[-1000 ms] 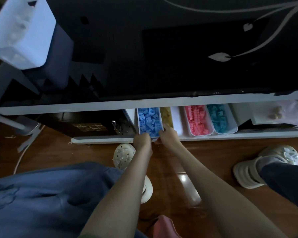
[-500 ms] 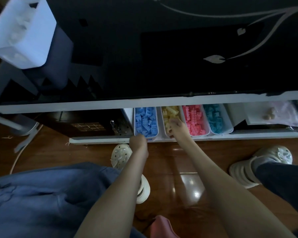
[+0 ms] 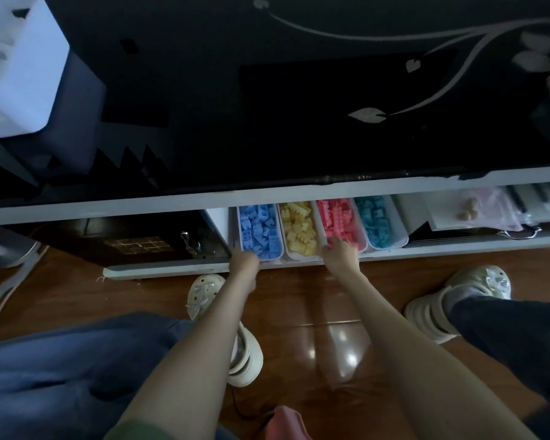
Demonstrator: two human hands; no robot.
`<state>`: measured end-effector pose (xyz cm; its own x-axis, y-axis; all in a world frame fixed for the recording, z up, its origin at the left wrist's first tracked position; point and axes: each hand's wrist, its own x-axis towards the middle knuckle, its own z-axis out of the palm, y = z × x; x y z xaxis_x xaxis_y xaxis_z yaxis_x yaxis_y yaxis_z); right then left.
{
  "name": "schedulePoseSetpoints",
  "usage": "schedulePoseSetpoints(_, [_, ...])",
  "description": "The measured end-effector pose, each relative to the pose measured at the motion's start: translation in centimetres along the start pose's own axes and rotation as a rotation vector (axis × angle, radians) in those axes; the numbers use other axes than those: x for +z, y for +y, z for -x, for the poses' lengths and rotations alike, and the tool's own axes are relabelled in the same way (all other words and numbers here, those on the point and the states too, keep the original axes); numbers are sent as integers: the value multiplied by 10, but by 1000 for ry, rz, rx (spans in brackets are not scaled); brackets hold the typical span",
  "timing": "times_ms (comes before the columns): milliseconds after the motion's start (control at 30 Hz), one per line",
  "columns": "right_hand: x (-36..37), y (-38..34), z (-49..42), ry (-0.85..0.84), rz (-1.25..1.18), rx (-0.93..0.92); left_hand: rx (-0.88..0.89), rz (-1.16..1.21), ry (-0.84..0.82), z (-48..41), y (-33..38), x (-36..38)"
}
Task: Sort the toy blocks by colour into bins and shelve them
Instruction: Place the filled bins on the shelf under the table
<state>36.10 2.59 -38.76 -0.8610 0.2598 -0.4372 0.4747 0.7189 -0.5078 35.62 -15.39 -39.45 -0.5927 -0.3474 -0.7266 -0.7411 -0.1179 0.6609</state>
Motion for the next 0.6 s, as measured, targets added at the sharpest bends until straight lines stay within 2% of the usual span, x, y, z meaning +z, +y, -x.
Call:
schedulePoseSetpoints(133, [2, -6, 3, -20, -121, -47, 55, -133, 6, -1, 2, 0])
schedulePoseSetpoints(400, [-8, 5, 6, 11, -156, -125, 80, -201, 35, -5, 6, 3])
schedulePoseSetpoints(600, [-15, 14, 4, 28, -154, -69, 72, -263, -25, 0, 12, 8])
